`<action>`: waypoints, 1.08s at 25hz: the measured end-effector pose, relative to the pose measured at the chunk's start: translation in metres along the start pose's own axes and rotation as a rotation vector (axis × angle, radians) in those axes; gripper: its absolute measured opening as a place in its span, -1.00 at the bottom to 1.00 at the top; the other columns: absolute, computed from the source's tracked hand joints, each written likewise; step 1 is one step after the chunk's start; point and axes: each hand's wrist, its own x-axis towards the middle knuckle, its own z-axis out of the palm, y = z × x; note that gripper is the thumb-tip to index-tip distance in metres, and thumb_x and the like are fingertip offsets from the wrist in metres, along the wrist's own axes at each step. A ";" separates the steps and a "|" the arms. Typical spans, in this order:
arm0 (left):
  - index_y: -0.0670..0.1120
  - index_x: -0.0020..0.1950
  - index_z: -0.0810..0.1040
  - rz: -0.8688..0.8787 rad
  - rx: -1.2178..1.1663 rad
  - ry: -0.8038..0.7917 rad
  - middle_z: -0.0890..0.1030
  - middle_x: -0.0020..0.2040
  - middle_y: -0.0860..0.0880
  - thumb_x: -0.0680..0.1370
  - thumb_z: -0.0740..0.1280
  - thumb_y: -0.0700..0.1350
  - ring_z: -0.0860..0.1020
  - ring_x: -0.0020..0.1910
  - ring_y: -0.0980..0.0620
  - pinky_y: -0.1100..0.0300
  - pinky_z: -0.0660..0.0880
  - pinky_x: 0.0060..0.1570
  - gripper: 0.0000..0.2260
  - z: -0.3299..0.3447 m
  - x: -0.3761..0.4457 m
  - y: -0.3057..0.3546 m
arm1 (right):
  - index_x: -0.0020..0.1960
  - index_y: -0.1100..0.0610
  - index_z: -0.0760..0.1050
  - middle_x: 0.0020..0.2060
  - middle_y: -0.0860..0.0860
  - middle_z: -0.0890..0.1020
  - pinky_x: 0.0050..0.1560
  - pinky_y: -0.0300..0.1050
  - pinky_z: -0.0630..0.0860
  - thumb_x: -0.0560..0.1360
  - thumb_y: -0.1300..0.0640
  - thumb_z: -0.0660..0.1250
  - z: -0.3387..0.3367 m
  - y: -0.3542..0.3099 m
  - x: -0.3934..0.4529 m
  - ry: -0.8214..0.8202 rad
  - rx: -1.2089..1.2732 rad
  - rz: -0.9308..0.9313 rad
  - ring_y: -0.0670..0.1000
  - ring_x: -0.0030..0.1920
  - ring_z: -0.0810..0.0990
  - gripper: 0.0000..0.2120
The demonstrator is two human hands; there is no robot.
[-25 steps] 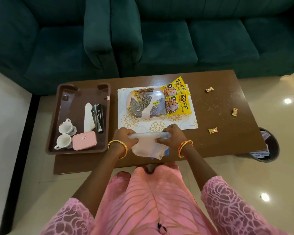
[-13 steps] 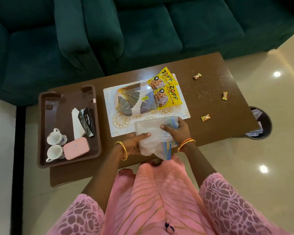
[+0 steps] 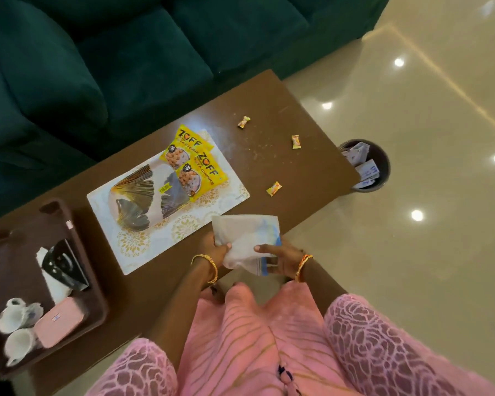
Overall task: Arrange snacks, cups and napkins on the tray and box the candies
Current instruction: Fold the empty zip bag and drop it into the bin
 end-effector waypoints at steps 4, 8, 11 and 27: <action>-0.21 0.09 0.46 -0.164 -0.140 -0.081 0.59 0.06 -0.26 0.45 0.35 -0.35 0.59 -0.01 -0.22 -0.08 0.57 -0.07 -0.76 0.088 0.008 0.028 | 0.28 0.28 0.39 0.16 0.23 0.55 0.18 0.20 0.49 0.36 0.48 0.38 -0.078 -0.017 -0.023 0.189 0.151 -0.151 0.23 0.13 0.54 -0.49; -0.11 0.05 0.42 -0.359 -0.043 -0.334 0.59 -0.15 -0.13 0.51 0.32 -0.12 0.61 -0.28 -0.10 0.10 0.57 -0.48 -0.83 0.180 0.011 0.070 | 0.31 0.35 0.36 0.15 0.26 0.53 0.02 0.19 0.55 0.33 0.55 0.36 -0.168 -0.040 -0.043 0.410 0.265 -0.205 0.25 0.05 0.55 -0.44; -0.12 -0.10 0.34 -0.352 -0.066 -0.359 0.53 -0.21 -0.14 0.49 0.36 -0.09 0.62 -0.36 -0.10 0.11 0.59 -0.42 -0.79 0.240 0.018 0.108 | 0.27 0.27 0.33 0.07 0.21 0.51 -0.30 -0.07 0.54 0.36 0.48 0.39 -0.225 -0.070 -0.051 0.565 0.381 -0.224 0.15 -0.19 0.54 -0.47; -0.13 0.30 0.30 -0.153 0.470 -0.338 0.49 0.23 -0.24 0.45 0.26 -0.24 0.50 0.17 -0.24 -0.05 0.46 0.21 -0.57 0.506 0.228 0.205 | -0.31 0.06 0.34 -0.20 0.22 0.56 -0.08 0.18 0.60 0.43 0.38 0.32 -0.464 -0.191 0.114 1.030 0.310 -0.106 0.27 -0.10 0.57 -0.71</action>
